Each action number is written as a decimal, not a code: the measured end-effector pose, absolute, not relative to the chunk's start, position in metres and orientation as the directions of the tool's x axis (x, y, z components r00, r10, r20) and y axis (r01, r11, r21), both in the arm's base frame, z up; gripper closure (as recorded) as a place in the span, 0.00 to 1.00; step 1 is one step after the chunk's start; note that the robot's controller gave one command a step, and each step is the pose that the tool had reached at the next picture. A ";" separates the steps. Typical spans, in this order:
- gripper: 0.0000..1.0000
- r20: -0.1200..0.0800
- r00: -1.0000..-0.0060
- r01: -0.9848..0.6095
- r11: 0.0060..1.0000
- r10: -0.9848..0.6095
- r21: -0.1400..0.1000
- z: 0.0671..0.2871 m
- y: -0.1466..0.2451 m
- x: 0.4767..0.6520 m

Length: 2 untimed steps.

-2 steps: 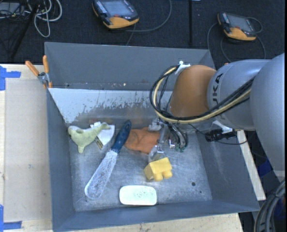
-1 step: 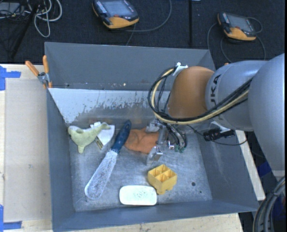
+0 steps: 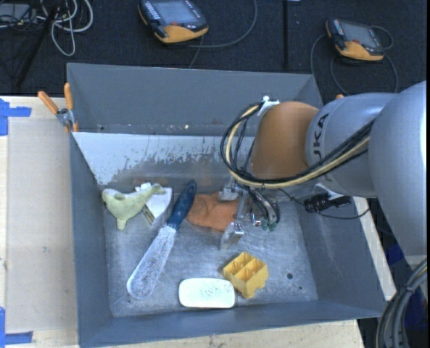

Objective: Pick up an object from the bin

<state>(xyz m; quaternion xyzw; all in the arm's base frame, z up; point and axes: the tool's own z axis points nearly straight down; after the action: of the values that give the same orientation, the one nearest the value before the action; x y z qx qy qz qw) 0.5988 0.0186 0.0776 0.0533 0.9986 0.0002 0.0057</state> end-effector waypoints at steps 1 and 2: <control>0.00 -0.002 -0.969 0.248 0.969 0.248 0.006 0.077 0.023 0.604; 0.00 -0.004 -0.899 0.438 0.899 0.438 0.013 0.076 0.031 0.605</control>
Offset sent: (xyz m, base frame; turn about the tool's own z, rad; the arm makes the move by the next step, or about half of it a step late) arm -0.0006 0.0089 -0.0076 0.2524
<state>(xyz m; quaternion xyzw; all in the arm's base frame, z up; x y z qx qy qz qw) 0.6046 0.0308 0.0764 0.2248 0.9744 0.0057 0.0036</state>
